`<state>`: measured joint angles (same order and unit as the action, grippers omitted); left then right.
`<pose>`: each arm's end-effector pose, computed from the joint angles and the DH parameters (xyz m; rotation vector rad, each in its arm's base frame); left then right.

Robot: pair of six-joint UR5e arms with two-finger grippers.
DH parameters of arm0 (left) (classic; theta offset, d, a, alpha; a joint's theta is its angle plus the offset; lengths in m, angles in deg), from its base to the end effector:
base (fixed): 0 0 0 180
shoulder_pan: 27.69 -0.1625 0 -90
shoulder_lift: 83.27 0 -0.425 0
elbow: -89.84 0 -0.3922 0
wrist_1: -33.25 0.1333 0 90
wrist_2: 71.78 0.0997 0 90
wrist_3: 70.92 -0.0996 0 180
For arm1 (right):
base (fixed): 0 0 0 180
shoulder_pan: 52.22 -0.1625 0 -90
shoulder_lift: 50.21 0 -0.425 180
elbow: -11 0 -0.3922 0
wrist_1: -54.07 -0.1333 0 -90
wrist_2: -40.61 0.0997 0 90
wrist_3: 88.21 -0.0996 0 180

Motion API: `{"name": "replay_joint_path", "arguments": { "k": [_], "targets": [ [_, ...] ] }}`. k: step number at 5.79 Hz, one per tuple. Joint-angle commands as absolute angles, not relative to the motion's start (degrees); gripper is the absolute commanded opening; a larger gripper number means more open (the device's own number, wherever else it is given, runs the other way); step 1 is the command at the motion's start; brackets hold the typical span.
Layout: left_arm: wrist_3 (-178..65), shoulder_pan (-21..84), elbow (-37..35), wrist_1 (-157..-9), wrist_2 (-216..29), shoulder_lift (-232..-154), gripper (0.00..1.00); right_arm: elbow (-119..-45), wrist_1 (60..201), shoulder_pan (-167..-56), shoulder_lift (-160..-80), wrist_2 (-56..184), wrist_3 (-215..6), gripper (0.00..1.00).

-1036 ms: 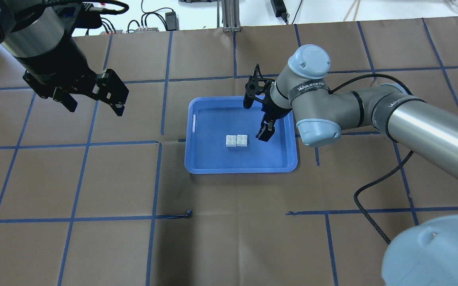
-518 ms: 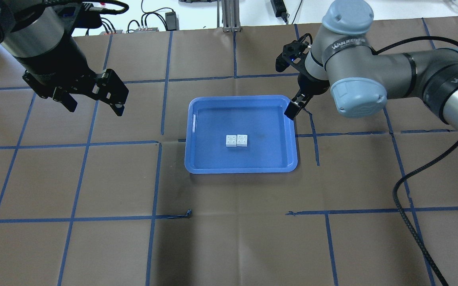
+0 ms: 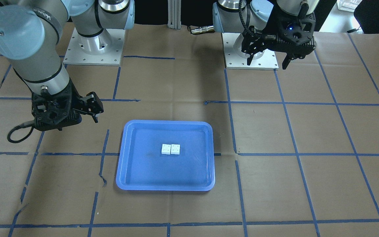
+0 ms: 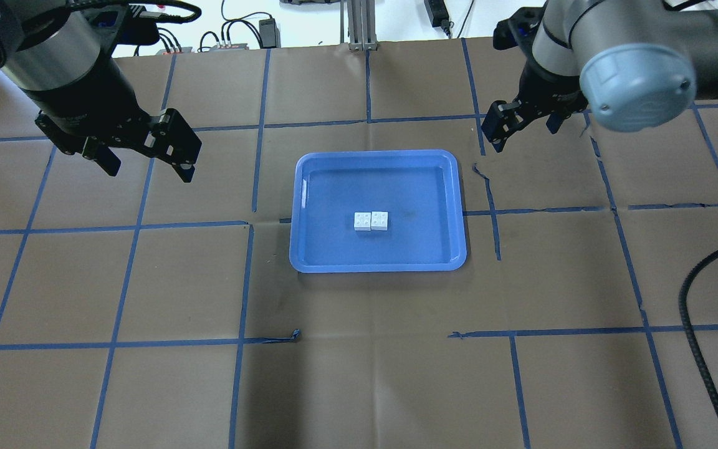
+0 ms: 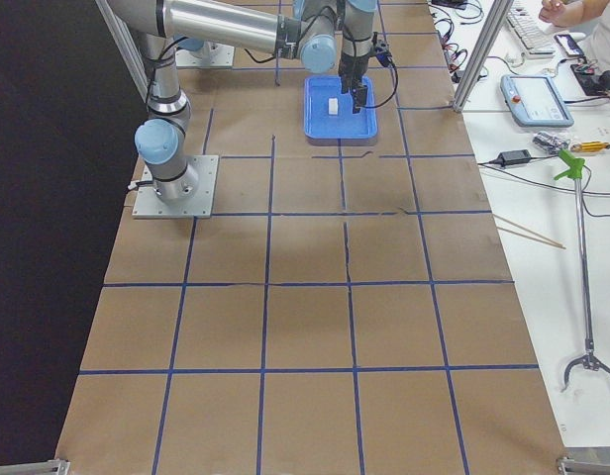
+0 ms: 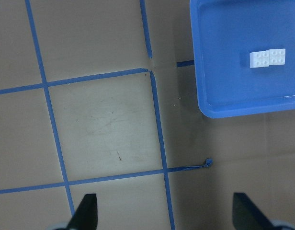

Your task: Assemble white blocks and place on blue tray

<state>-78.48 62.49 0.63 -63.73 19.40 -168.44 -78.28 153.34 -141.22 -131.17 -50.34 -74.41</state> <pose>-0.1327 -0.4514 0.5225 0.2111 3.1152 0.0391 0.1219 -0.5584 0.4275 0.3479 -3.1035 0.0223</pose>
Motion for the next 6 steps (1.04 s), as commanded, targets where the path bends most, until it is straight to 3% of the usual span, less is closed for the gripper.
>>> {"name": "replay_joint_path", "arguments": {
  "k": [1,3,6],
  "targets": [
    [-78.48,62.49,0.63,-63.78,19.45,-168.43,0.99,-69.12,141.14,-139.94,-131.85,-50.53,-81.07,1.0],
    [-78.48,62.49,0.63,-63.96,19.63,-168.26,0.99,-64.68,133.1,-139.5,-133.6,-50.7,-82.05,1.0],
    [-78.48,62.49,0.72,-63.96,19.54,-168.26,0.99,-64.93,130.01,-141.42,-136.07,-50.53,-93.74,1.0]
  ]
}}
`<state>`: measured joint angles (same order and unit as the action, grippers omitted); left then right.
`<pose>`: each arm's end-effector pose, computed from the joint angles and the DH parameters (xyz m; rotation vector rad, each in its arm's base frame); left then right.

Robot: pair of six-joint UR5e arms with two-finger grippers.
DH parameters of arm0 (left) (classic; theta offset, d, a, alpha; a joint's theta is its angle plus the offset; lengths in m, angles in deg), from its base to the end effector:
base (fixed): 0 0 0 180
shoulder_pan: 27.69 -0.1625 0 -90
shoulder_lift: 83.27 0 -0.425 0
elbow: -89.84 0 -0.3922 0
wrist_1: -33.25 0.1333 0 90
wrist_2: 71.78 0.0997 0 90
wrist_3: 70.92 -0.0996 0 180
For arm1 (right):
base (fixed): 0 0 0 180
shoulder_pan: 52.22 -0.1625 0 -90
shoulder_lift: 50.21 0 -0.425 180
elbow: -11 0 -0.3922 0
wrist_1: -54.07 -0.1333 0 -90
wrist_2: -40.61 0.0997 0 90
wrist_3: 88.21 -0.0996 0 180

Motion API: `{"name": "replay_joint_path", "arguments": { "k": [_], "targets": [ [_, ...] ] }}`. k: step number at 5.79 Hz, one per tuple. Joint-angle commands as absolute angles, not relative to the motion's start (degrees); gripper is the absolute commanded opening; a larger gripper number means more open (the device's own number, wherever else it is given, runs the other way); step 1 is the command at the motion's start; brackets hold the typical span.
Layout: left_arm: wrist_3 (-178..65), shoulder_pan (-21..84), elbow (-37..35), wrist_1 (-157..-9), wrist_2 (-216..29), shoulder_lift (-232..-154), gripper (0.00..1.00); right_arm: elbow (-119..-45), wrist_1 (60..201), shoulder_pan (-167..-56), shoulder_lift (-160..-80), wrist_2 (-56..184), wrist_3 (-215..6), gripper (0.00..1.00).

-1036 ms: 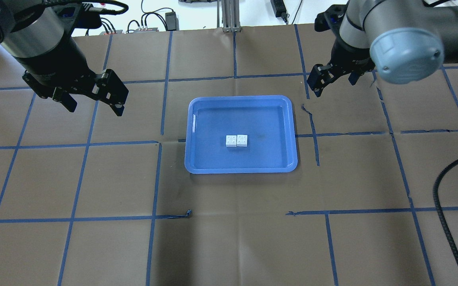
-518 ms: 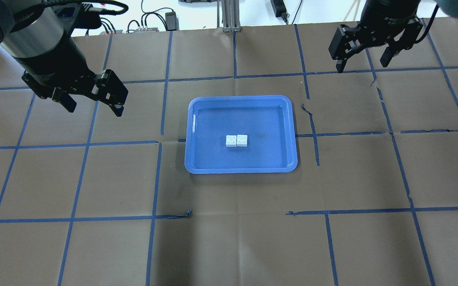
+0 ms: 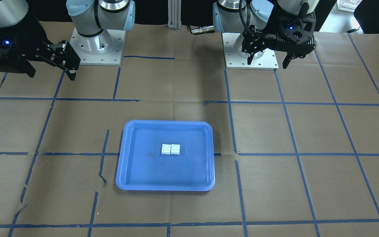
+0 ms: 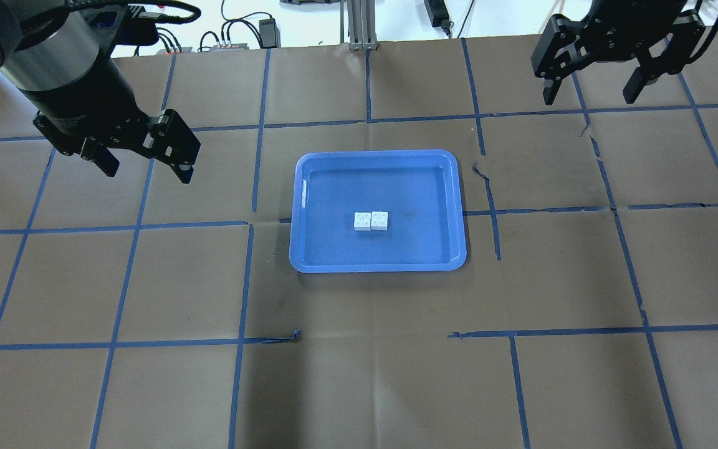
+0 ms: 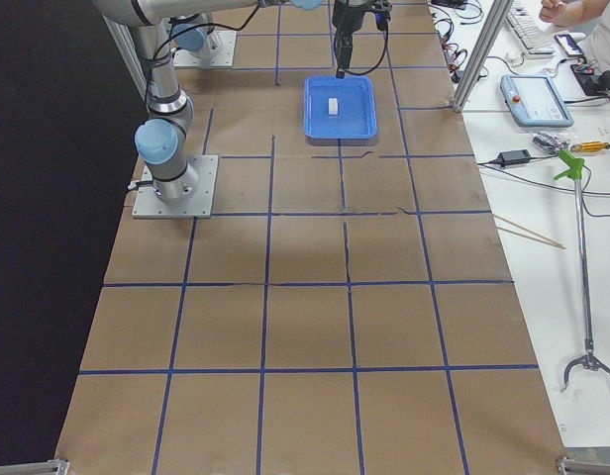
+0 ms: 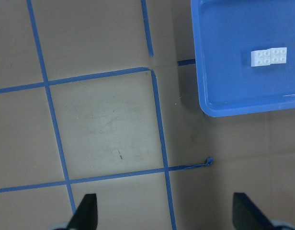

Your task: Assemble white blocks and place on blue tray

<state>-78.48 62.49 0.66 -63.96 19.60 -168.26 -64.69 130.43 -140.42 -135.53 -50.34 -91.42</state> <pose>-0.1323 -0.4499 0.5238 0.2110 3.1117 0.0399 0.1154 -0.5177 0.5454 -0.1356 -3.1193 -0.1090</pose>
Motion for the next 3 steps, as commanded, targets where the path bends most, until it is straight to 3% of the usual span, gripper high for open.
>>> {"name": "replay_joint_path", "arguments": {
  "k": [1,3],
  "targets": [
    [-78.48,62.49,0.63,-63.79,19.45,-168.26,0.99,-66.5,130.01,-142.56,-136.07,-50.44,-93.58,1.0],
    [-78.39,62.49,0.72,-63.7,19.37,-168.34,0.99,-70.29,131.58,-142.75,-136.95,-50.27,-93.4,1.0]
  ]
}}
